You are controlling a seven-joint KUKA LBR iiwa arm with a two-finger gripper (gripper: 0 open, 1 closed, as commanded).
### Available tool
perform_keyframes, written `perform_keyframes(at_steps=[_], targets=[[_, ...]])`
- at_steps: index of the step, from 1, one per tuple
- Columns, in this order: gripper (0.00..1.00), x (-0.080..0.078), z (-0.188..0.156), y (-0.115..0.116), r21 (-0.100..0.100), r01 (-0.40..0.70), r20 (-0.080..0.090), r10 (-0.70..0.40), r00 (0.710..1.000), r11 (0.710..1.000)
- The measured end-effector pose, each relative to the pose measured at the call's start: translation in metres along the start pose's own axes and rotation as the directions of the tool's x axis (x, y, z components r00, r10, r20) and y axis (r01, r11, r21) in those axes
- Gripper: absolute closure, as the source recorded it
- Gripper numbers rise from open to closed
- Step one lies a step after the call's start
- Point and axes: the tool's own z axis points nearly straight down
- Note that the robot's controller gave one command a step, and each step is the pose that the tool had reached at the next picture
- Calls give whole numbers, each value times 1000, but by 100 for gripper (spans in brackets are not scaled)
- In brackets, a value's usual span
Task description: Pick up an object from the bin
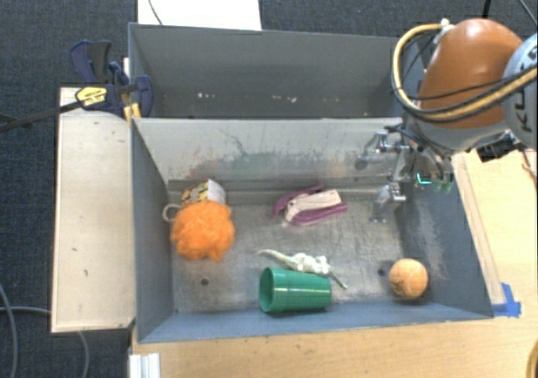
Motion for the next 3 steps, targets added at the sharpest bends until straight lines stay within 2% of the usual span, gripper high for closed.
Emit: perform_keyframes(at_steps=[1, 2, 3], targets=[[0, -1, -5, 0, 1, 1, 8, -1, 1000, 1000], [0, 23, 47, 19, 2, 23, 13, -23, 1000, 1000], [0, 32, 66, 57, 1, 179, 1, -179, 984, 984]])
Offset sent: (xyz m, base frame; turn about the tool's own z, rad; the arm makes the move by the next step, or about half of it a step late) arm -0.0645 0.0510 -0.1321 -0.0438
